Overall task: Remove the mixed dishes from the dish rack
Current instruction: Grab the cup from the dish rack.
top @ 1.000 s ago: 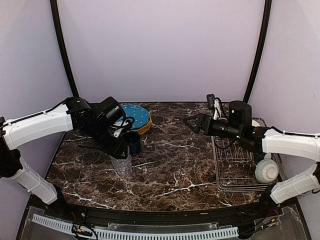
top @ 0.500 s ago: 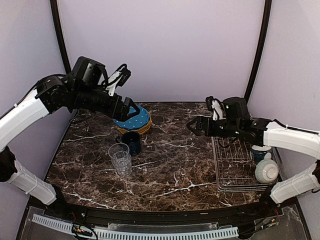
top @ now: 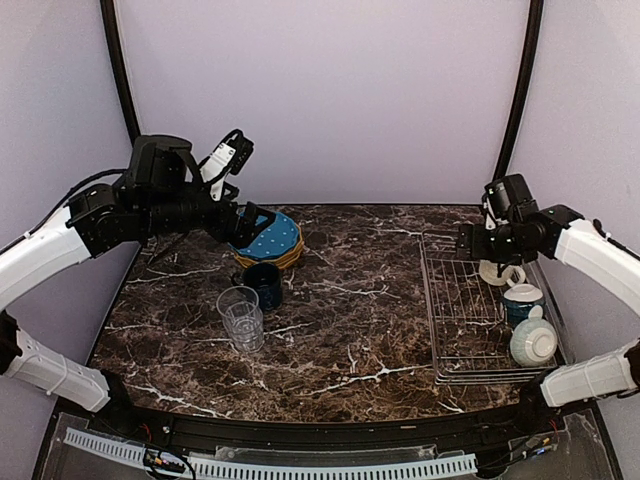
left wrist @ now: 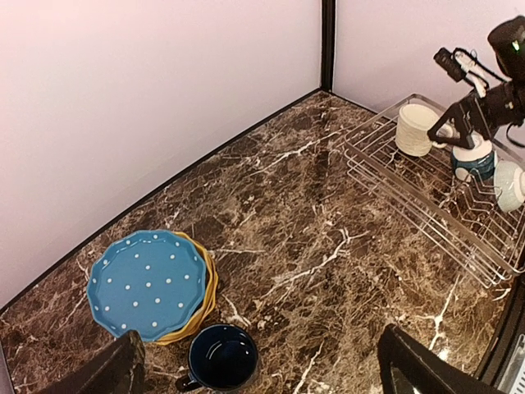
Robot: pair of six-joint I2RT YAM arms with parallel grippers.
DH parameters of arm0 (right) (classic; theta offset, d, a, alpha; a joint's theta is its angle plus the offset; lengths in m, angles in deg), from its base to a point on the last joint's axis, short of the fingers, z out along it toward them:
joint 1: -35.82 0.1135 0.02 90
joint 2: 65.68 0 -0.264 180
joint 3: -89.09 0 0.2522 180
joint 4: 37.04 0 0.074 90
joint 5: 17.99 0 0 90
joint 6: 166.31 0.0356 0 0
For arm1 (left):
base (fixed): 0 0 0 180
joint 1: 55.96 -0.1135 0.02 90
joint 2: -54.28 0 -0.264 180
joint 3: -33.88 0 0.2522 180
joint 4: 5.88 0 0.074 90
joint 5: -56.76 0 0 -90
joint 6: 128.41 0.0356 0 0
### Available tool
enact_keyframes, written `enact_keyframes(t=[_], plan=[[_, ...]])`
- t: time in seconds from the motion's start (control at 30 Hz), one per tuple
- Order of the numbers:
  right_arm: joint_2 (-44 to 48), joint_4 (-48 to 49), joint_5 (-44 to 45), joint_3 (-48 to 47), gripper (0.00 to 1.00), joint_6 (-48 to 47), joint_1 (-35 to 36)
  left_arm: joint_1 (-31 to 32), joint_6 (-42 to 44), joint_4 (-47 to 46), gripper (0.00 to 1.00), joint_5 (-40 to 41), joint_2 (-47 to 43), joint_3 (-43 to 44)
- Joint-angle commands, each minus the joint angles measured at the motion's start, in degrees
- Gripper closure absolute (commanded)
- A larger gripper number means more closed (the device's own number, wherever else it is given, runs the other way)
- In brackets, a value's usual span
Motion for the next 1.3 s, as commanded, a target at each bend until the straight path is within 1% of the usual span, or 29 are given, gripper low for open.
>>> enact_keyframes(t=[0.0,0.1,0.17,0.2,0.23,0.33,0.47,0.57,0.7,0.73,0.77,0.8,0.9,0.97,1.03,1.17,1.27], plan=[[-1.37,-10.23,-2.05,-2.92,0.01,-3.55,-9.27,0.18,2.17,-2.3,0.02,1.88,-1.41,-2.61],[-1.37,-11.43,-7.9,-3.25,0.01,-6.69,-17.25,0.11,1.91,-1.92,0.02,1.72,-1.7,-2.7],[-1.79,-11.94,-7.6,-3.77,0.01,-8.7,-21.12,0.17,1.35,-2.24,0.02,1.15,-2.2,-3.0],[-2.28,-12.01,-7.09,-3.9,0.04,-9.74,-22.67,0.17,1.23,-2.4,0.02,0.62,-2.46,-3.25],[-3.12,-11.96,-7.48,-4.07,0.1,-10.39,-24.24,0.18,1.04,-2.5,0.02,-0.08,-2.61,-3.35],[-5.42,-11.42,-10.35,-4.79,0.14,-12.16,-28.87,0.15,0.57,-2.54,0.01,-0.66,-3.17,-3.49],[-9.42,-11.99,-7.08,-6.65,0.18,-15.69,-30.42,0.18,0.21,-2.53,0.01,-0.99,-3.85,-3.62],[-12.36,-12.14,-4.99,-7.55,0.25,-18.43,-31.29,0.17,0.2,-2.8,0.01,-0.85,-4.37,-3.94],[-15.07,-9.15,-3.93,-6.89,0.32,-21.21,-31.84,0.17,0.24,-2.99,0.01,-0.55,-4.88,-4.2],[-15.64,-8.43,-3.53,-6.61,0.36,-21.82,-32.01,0.17,0.28,-3.04,0.01,-0.53,-5.0,-4.27],[-16.2,-7.73,-3.39,-6.45,0.42,-22.2,-32.3,0.18,0.3,-3.07,0.01,-0.48,-5.1,-4.36],[-16.88,-7.15,-3.82,-6.43,0.44,-22.79,-32.65,0.2,0.32,-3.11,0.01,-0.38,-5.11,-4.39],[-18.8,-5.08,-6.3,-6.17,0.46,-24.71,-33.14,0.19,0.4,-3.11,0.01,-0.16,-5.17,-4.37],[-20.21,-3.95,-7.84,-6.21,0.51,-24.85,-33.35,0.18,0.42,-3.16,0.01,-0.2,-5.26,-4.41],[-21.08,-2.97,-9.14,-6.26,0.54,-26.89,-33.61,0.18,0.41,-3.24,0.01,-0.31,-5.3,-4.54],[-21.42,0.28,-12.83,-4.95,0.57,-29.08,-33.63,0.15,0.28,-3.35,0.01,-0.51,-5.07,-4.59],[-20.95,3.77,-15.78,-3.38,0.63,-30.55,-33.63,0.18,0.04,-3.51,0.01,-0.89,-4.9,-4.66]])
